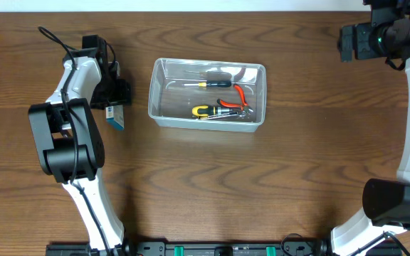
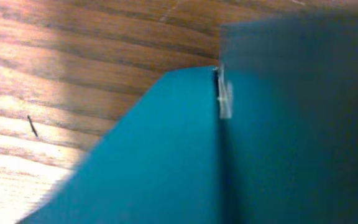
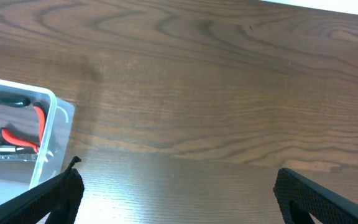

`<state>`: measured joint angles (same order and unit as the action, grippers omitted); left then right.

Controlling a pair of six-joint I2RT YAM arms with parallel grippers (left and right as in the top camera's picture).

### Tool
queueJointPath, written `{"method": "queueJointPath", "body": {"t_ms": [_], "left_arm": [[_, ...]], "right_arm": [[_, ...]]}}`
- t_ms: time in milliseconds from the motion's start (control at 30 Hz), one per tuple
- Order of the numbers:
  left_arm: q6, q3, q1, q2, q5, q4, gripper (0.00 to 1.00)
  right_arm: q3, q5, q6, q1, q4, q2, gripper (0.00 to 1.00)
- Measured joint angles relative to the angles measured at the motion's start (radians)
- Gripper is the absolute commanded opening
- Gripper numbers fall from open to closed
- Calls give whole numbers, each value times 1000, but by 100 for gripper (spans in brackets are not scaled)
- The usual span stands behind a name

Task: Pack container
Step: 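Lower the left gripper and grasp the top of the teal box, then carry the teal box into the container and release it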

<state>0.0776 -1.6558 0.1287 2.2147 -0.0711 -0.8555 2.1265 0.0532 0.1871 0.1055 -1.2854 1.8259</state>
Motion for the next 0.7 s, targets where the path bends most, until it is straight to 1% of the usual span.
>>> {"method": "queueJointPath", "body": {"t_ms": [100,267,367,567,700], "left_arm": [[0,2,0,-3,0,1,50],[2,5,0,-5,0,0,44],[1,6,0,-5,0,-2,38],[3,6,0,-5,-1,-5,30],[1,8,-1,-5,-3,-8,20]], "right_arm": [[0,0,0,0,0,0,99],[0,0,0,0,0,0,99],[0,0,0,0,0,0,99],[0,0,0,0,0,0,99],[0,0,0,0,0,0,99]]}}
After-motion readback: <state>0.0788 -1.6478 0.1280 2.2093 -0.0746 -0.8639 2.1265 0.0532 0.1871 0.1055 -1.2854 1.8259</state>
